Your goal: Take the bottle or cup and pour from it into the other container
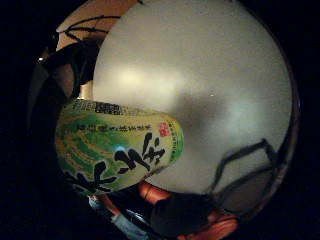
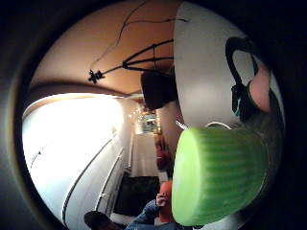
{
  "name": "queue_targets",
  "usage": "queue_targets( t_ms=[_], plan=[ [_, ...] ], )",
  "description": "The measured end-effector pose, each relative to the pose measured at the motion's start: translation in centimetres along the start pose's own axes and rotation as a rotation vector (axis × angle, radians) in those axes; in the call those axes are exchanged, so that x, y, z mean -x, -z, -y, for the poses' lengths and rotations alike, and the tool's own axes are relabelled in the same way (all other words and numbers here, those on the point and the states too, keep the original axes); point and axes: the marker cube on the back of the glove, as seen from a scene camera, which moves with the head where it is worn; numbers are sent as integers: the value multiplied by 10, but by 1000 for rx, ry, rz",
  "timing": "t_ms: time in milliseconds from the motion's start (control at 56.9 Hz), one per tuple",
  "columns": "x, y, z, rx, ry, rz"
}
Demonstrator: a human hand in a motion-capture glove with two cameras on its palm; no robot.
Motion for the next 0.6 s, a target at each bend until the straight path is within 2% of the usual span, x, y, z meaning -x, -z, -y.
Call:
queue_targets(
  t_ms=[141, 228, 597],
  plan=[
    [37, -5, -26, 54, 65, -403],
    [66, -12, -23, 49, 111, -662],
    [117, -41, -11, 177, 100, -1607]
  ],
)
